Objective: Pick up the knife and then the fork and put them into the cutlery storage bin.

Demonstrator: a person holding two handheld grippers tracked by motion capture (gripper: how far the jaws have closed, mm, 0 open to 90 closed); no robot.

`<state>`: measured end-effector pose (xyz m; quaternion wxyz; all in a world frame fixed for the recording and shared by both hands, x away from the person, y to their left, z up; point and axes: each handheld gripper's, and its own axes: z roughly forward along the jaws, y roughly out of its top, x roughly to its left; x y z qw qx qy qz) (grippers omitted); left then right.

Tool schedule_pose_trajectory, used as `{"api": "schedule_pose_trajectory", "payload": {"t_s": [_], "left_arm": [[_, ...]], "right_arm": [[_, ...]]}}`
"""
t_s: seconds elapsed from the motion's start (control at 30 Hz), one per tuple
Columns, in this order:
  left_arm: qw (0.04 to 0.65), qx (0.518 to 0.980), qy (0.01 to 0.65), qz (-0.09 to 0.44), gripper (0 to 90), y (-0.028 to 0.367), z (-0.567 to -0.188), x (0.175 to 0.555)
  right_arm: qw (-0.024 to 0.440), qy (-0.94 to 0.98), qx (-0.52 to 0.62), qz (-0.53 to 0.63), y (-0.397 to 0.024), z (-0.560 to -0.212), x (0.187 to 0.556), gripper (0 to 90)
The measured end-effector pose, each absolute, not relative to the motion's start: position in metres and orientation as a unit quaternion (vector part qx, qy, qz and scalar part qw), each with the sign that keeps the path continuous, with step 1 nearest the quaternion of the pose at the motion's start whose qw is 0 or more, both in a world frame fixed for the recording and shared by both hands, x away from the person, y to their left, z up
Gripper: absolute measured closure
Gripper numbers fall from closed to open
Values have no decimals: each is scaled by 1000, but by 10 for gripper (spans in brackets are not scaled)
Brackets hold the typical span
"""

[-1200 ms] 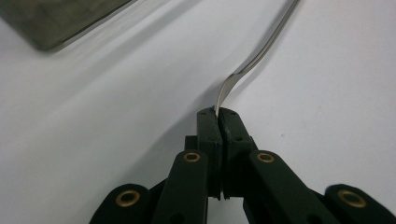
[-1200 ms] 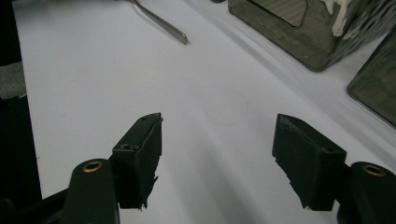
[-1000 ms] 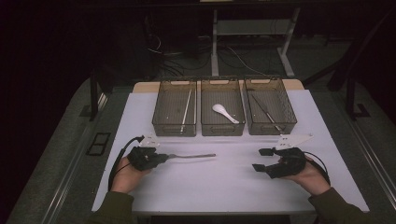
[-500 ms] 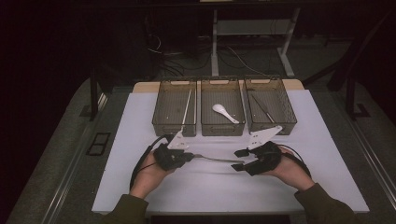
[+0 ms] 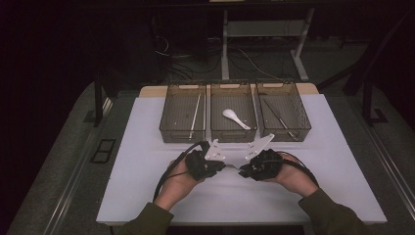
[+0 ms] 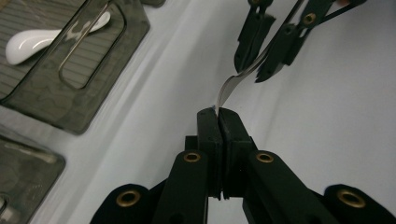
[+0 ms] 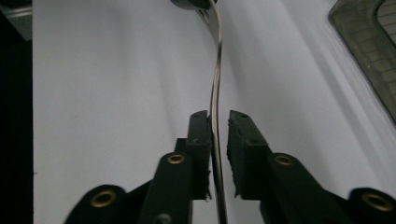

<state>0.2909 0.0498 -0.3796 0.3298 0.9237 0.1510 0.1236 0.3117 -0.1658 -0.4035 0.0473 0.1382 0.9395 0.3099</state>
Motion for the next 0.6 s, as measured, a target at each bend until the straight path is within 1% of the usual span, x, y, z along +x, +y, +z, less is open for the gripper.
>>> {"api": "schedule_pose_trajectory", "payload": {"t_s": [0.03,0.07,0.2,0.3,0.33,0.4,0.47,0.6], "left_arm": [[323,926,146,128,879,50,-379,291],[323,926,145,128,879,49,-380,291],[328,925,148,121,877,49,-383,291],[343,919,158,109,857,53,-385,292],[351,916,164,105,828,55,-385,292],[363,909,177,101,739,62,-386,293],[376,900,191,105,632,72,-386,294],[403,885,213,98,499,94,-388,290]], "right_arm": [[50,941,133,306,-165,-404,312,833],[49,942,133,305,-165,-405,311,842],[47,946,131,293,-162,-406,308,857],[39,949,126,288,-162,-407,308,866],[35,949,128,287,-162,-408,309,867],[35,950,135,281,-164,-409,310,867],[33,947,148,282,-168,-408,313,867],[38,939,175,294,-181,-402,317,867]]}}
